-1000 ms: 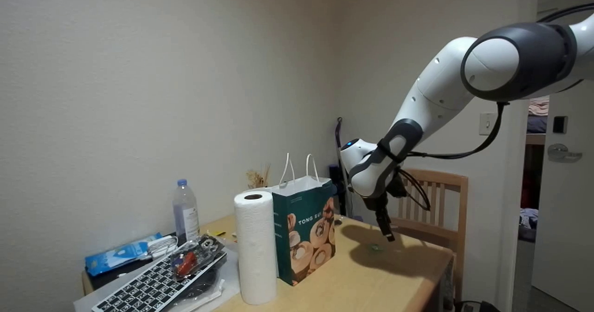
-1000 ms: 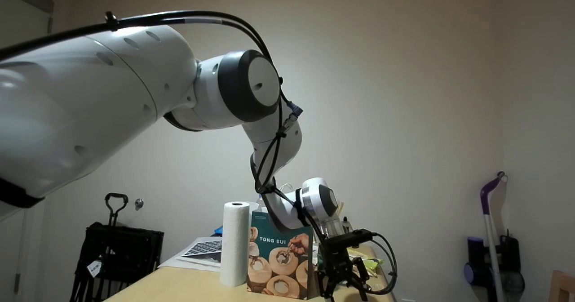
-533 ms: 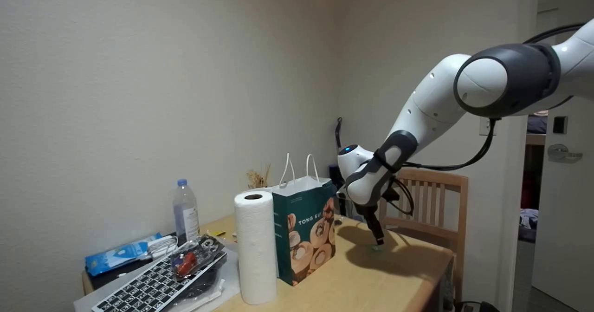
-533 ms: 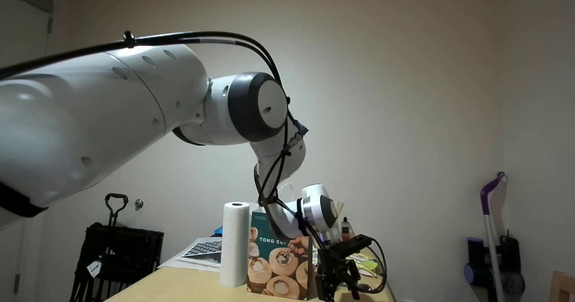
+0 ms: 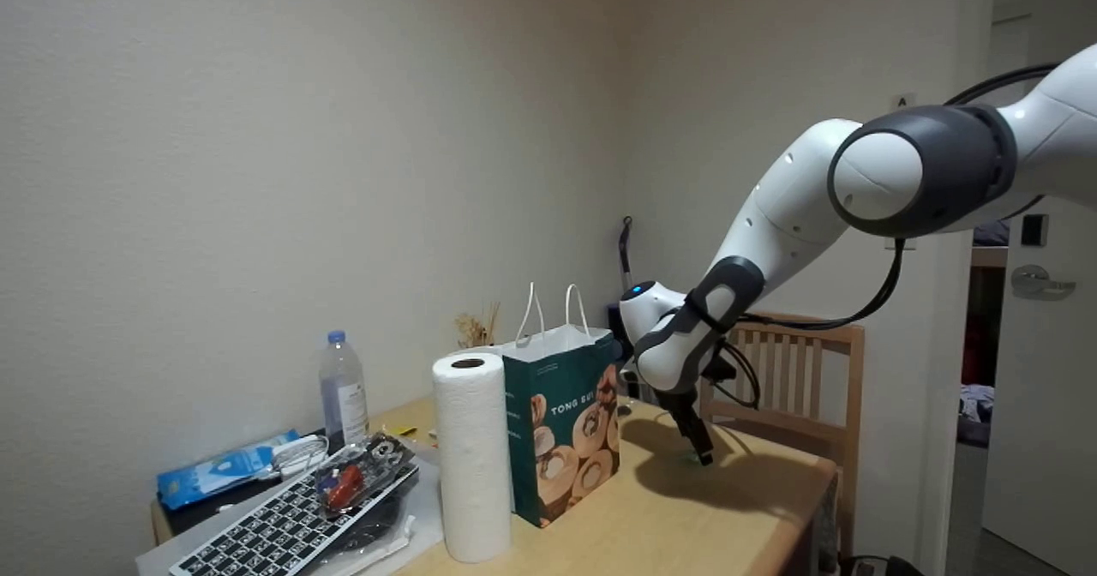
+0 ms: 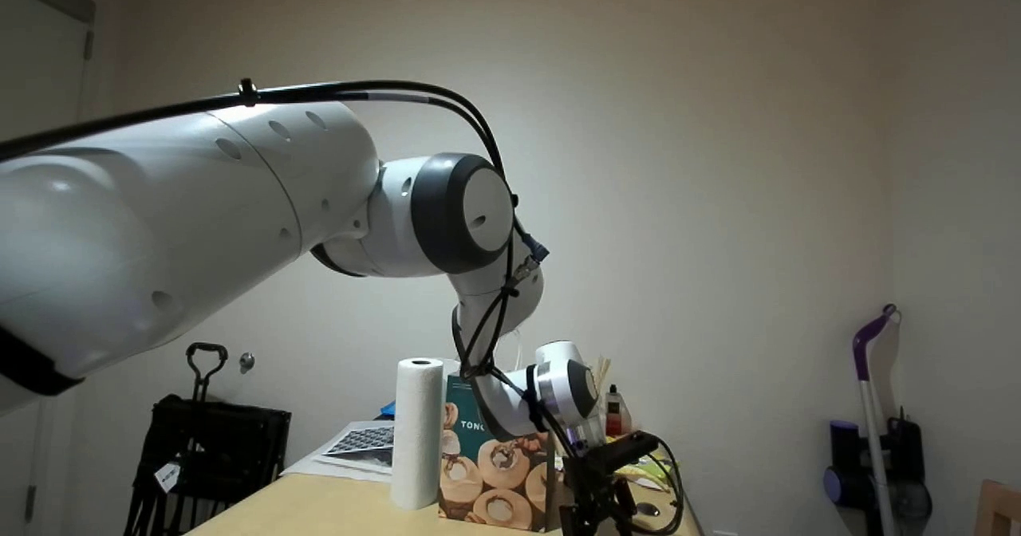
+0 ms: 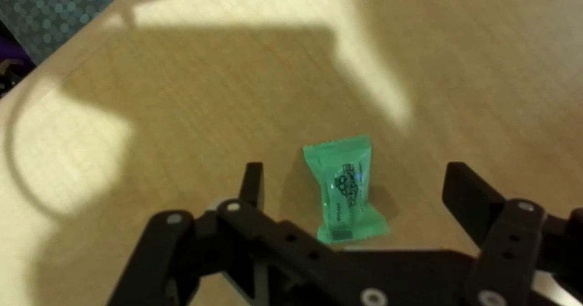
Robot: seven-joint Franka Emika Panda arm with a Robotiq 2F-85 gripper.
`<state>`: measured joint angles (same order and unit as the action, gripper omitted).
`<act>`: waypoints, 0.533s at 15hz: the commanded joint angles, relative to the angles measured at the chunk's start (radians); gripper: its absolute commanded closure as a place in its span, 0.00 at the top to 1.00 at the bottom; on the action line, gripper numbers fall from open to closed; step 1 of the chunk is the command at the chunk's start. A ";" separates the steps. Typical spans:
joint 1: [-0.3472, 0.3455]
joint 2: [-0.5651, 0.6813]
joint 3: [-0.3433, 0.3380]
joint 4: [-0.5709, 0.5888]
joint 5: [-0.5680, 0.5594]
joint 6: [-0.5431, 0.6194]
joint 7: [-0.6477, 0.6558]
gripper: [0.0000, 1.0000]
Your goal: Pick up the green thing on the table and put it in the paper bag
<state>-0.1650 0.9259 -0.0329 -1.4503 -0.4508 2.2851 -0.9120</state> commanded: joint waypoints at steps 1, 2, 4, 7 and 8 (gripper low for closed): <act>-0.006 0.083 -0.008 0.103 0.030 -0.077 -0.077 0.73; -0.007 0.098 -0.010 0.121 0.032 -0.088 -0.086 0.67; -0.004 0.111 -0.013 0.158 0.034 -0.115 -0.090 0.54; -0.004 0.125 -0.016 0.199 0.034 -0.145 -0.095 0.34; -0.004 0.128 -0.016 0.210 0.034 -0.151 -0.096 0.27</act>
<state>-0.1645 1.0186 -0.0393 -1.2951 -0.4400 2.1518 -0.9589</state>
